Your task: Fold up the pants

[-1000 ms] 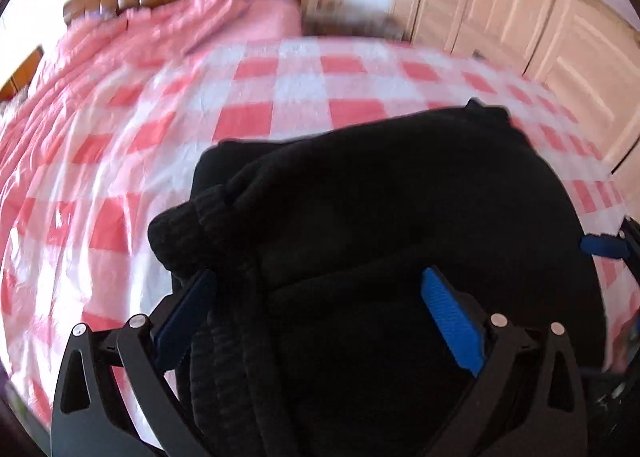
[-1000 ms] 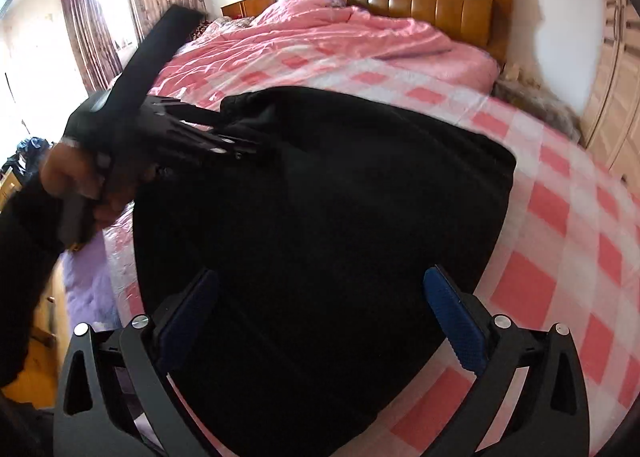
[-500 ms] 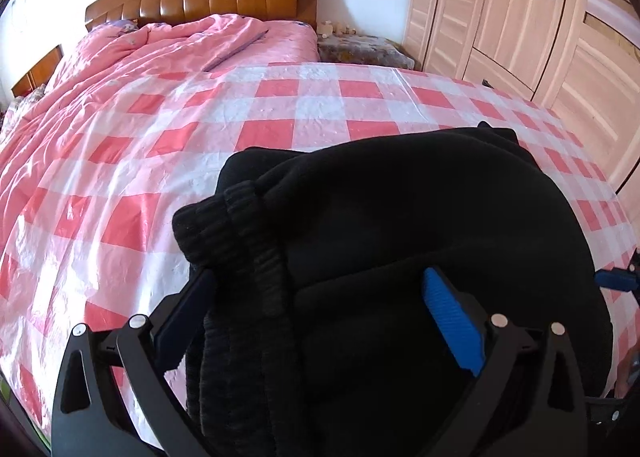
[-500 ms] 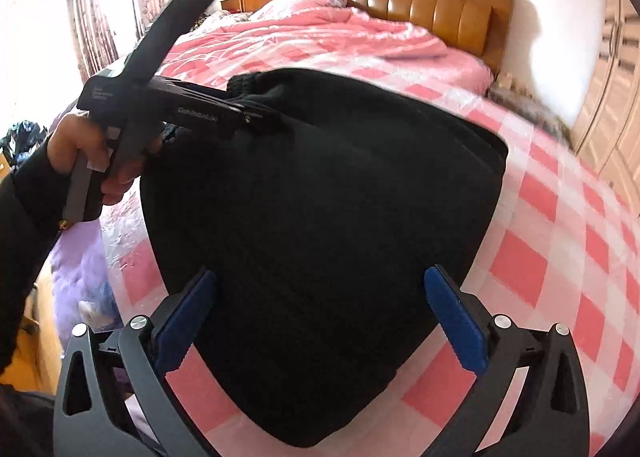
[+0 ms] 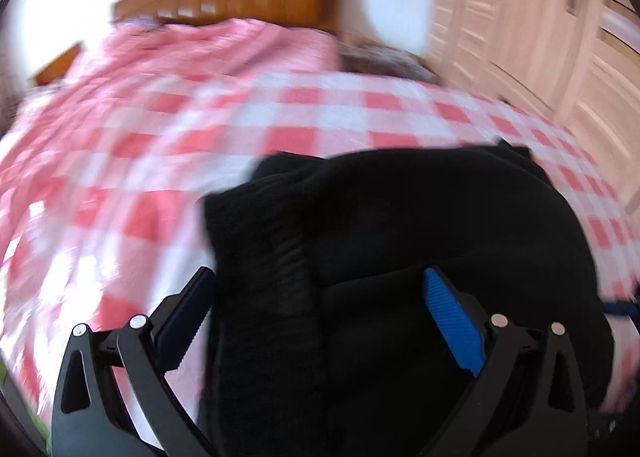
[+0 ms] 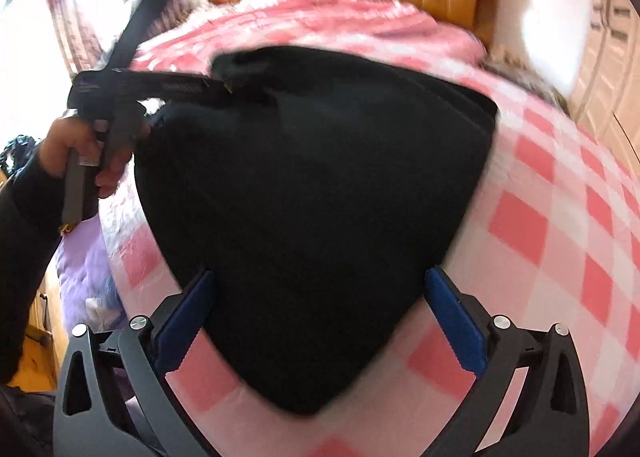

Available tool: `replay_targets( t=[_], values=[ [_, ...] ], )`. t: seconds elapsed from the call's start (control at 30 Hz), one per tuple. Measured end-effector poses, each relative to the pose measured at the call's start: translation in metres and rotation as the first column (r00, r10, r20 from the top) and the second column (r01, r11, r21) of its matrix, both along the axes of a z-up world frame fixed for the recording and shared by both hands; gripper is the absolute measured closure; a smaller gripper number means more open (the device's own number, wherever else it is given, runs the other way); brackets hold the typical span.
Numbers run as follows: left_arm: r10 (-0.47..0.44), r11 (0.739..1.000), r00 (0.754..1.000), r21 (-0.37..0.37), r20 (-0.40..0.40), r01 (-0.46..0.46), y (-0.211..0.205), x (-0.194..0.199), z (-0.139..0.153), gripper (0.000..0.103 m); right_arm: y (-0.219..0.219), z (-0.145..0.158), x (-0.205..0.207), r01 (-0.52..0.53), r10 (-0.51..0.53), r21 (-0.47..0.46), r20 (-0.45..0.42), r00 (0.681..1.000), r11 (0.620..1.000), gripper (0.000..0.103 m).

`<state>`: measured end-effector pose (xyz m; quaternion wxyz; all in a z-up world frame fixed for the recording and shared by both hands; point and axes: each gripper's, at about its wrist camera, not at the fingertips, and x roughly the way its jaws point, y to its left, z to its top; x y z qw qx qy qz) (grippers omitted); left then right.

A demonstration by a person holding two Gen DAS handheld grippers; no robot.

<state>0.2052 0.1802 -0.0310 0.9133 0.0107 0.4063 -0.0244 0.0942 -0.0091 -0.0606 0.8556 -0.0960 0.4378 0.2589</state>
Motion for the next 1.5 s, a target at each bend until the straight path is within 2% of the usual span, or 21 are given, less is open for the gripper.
replay_targets(
  t=[0.07,0.13,0.17,0.2,0.3,0.37,0.43,0.47,0.6,0.73,0.83,0.93,1.17,1.5],
  values=[
    [0.112,0.991,0.992,0.072,0.065,-0.117,-0.002,-0.026,0.017,0.002,-0.011,0.008,-0.014,0.048,-0.047,-0.003,0.017,0.999,0.999,0.004],
    [0.202,0.967,0.967,0.127,0.157,-0.223,-0.006,-0.062,0.037,0.002,-0.024,0.019,-0.036,0.085,-0.085,0.010,0.077,0.993,0.996,0.004],
    [0.220,0.960,0.954,0.131,0.204,-0.249,-0.009,-0.081,0.046,0.002,-0.029,0.025,-0.049,0.103,-0.104,0.017,0.115,0.988,0.995,0.004],
    [0.211,0.960,0.943,0.125,0.257,-0.249,-0.016,-0.106,0.056,0.002,-0.032,0.028,-0.056,0.109,-0.111,0.022,0.134,0.985,0.994,0.004],
    [0.157,0.971,0.941,0.128,0.301,-0.203,-0.036,-0.153,0.073,0.001,-0.041,0.039,-0.079,0.119,-0.125,0.046,0.186,0.975,0.992,0.004],
    [0.170,0.967,0.938,0.134,0.302,-0.219,-0.046,-0.175,0.073,0.001,-0.046,0.044,-0.090,0.132,-0.142,0.063,0.212,0.967,0.989,0.004],
    [0.200,0.953,0.924,0.154,0.327,-0.261,-0.059,-0.198,0.069,0.001,-0.049,0.046,-0.094,0.156,-0.165,0.060,0.219,0.962,0.986,0.004],
    [0.199,0.955,0.927,0.150,0.319,-0.257,-0.064,-0.203,0.066,0.001,-0.049,0.046,-0.096,0.167,-0.175,0.056,0.219,0.960,0.984,0.004],
    [0.189,0.977,0.961,0.064,0.204,-0.205,-0.081,-0.211,0.047,0.001,-0.054,0.037,-0.107,0.201,-0.207,0.051,0.210,0.956,0.978,0.004],
    [0.154,0.982,0.976,0.082,0.153,-0.168,-0.100,-0.214,0.031,0.001,-0.055,0.028,-0.118,0.190,-0.192,0.029,0.206,0.960,0.981,0.004],
    [0.123,0.983,0.981,0.117,0.149,-0.141,-0.113,-0.219,0.025,0.001,-0.057,0.024,-0.126,0.186,-0.185,0.019,0.207,0.961,0.982,0.004],
    [0.101,0.982,0.981,0.143,0.164,-0.125,-0.122,-0.224,0.024,0.001,-0.064,0.025,-0.134,0.196,-0.205,0.061,0.216,0.955,0.979,0.004],
    [0.096,0.984,0.978,0.129,0.184,-0.120,-0.121,-0.227,0.027,0.001,-0.077,0.032,-0.139,0.230,-0.255,0.126,0.237,0.937,0.965,0.004],
    [0.095,0.985,0.979,0.122,0.180,-0.118,-0.120,-0.228,0.028,0.001,-0.075,0.030,-0.137,0.224,-0.245,0.114,0.229,0.942,0.968,0.004]
  ],
)
